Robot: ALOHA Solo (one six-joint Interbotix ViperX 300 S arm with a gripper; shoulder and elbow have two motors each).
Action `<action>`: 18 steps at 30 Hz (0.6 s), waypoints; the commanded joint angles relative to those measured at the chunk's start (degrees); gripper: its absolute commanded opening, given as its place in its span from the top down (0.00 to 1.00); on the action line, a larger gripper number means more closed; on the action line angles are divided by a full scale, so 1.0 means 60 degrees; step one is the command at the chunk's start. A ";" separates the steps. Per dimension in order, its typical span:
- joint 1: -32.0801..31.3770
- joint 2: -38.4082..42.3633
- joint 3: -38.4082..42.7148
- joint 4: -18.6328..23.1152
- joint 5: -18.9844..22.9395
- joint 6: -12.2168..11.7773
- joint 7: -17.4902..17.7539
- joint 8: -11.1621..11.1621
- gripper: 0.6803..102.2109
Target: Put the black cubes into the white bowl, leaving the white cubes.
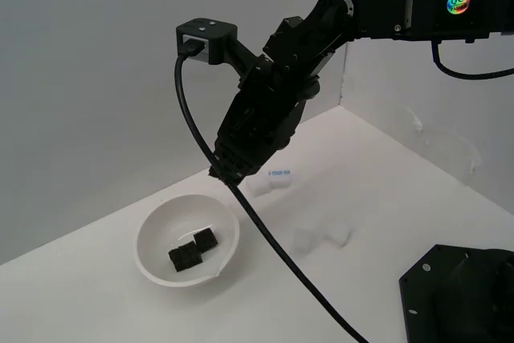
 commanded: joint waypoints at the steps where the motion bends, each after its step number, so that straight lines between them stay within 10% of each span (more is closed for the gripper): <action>1: -0.0396 -0.0029 0.0015 -0.0439 -0.0513 -0.0234 0.0029 0.0073 0.98; 18: -0.1362 -0.1289 -0.1216 -0.1201 -0.1260 -0.0483 -0.0469 0.0586 0.89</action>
